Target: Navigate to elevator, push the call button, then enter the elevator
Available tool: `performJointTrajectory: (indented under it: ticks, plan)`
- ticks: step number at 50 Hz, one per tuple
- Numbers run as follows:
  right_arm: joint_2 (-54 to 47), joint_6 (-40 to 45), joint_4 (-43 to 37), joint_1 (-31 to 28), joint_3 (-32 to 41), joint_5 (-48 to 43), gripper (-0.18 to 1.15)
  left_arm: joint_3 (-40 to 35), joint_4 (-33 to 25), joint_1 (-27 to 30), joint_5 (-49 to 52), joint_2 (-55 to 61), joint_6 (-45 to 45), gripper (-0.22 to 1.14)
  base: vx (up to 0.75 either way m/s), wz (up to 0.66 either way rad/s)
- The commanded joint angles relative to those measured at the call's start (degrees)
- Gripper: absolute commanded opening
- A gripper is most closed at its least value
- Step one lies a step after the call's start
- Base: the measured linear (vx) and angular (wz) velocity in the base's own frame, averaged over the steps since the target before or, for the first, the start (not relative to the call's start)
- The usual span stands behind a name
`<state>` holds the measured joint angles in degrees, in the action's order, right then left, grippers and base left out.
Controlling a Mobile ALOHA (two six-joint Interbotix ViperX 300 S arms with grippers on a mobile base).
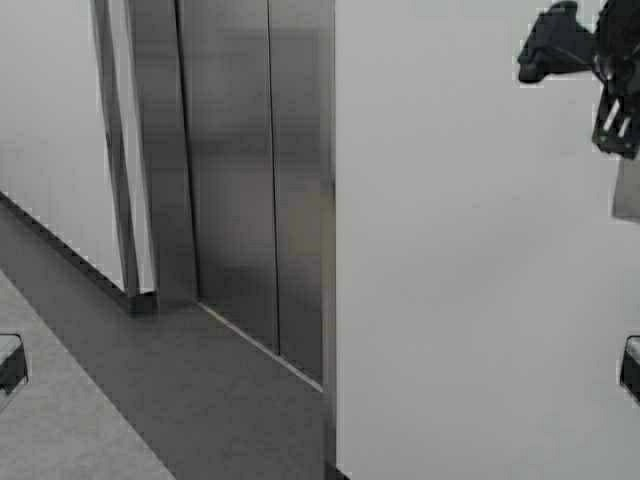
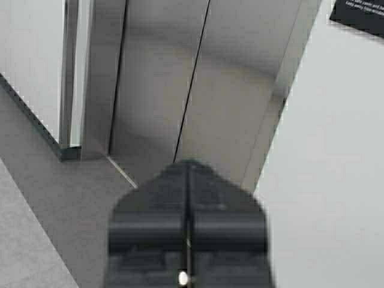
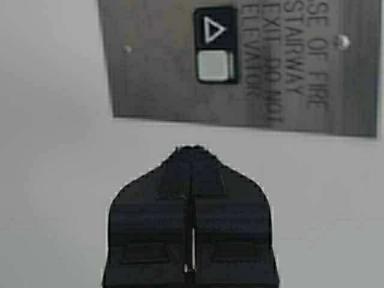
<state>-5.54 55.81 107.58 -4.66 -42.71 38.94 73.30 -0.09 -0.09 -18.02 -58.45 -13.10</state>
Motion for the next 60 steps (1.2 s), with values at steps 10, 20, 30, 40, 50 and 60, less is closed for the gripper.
performJointTrajectory:
  ticks: [10,20,30,40,50,60]
  plan:
    - [-7.8,0.4,4.2,5.1,6.9,0.4,0.06,-1.0,0.0,0.0,0.9,0.1,0.2,0.02,0.01,0.01]
    - [-12.4,0.5,7.2,7.0,12.0,0.3,0.06,-0.9,-0.1,0.0,1.8,0.2,0.5,0.02,0.00,0.00]
    - [-16.3,0.1,9.8,9.5,17.2,-0.1,0.06,-0.8,0.2,0.0,1.9,0.7,0.8,0.02,0.00,0.00]
    - [-19.2,0.1,10.8,11.3,20.6,-1.1,0.06,-0.8,0.2,0.0,2.1,2.5,1.8,0.02,0.01,0.00]
    - [-19.3,0.2,11.0,11.3,20.6,-1.1,0.06,-0.8,0.2,0.0,2.1,2.6,2.0,0.02,0.01,0.01]
    - [-19.2,0.2,11.3,11.3,20.7,-1.1,0.06,-0.8,0.2,0.0,2.1,2.7,2.0,0.02,0.00,0.00]
